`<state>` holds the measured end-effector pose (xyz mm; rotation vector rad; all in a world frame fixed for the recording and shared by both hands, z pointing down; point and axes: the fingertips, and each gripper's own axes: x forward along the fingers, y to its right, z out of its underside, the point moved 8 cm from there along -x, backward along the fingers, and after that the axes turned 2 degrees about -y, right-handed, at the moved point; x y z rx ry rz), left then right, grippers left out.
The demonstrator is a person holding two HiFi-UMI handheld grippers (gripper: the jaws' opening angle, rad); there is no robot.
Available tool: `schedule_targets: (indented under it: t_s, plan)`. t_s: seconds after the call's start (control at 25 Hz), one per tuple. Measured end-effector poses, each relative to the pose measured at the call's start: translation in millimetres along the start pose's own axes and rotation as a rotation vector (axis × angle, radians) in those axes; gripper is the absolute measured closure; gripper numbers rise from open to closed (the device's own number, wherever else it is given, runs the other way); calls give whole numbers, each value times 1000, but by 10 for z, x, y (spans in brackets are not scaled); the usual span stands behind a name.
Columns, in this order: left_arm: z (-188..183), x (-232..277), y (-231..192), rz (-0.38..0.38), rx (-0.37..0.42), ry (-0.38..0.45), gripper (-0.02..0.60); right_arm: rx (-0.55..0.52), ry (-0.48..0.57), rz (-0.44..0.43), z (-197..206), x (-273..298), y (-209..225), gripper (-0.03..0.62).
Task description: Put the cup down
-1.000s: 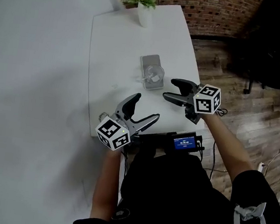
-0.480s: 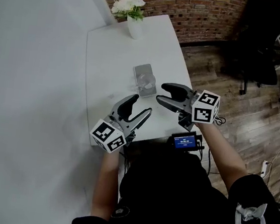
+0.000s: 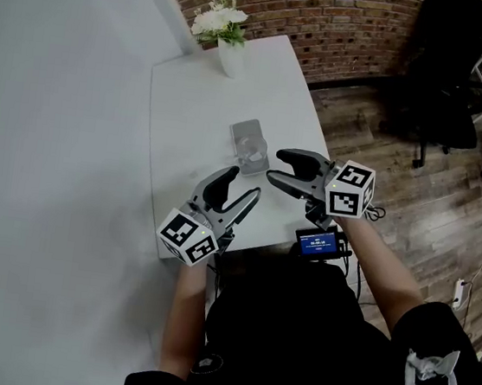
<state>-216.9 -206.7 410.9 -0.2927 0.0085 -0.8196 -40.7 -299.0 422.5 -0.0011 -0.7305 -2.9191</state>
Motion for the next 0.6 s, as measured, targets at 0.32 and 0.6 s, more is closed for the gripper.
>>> schedule_targets:
  t_s: [0.32,0.6]
  plan:
    - [12,25,-10,11,-9,-2,305,-11,-2,18,-2,-12,5,335]
    - [30,31,-26,10,-19,-5,305,-11,-10,32,-8,-31,0,335]
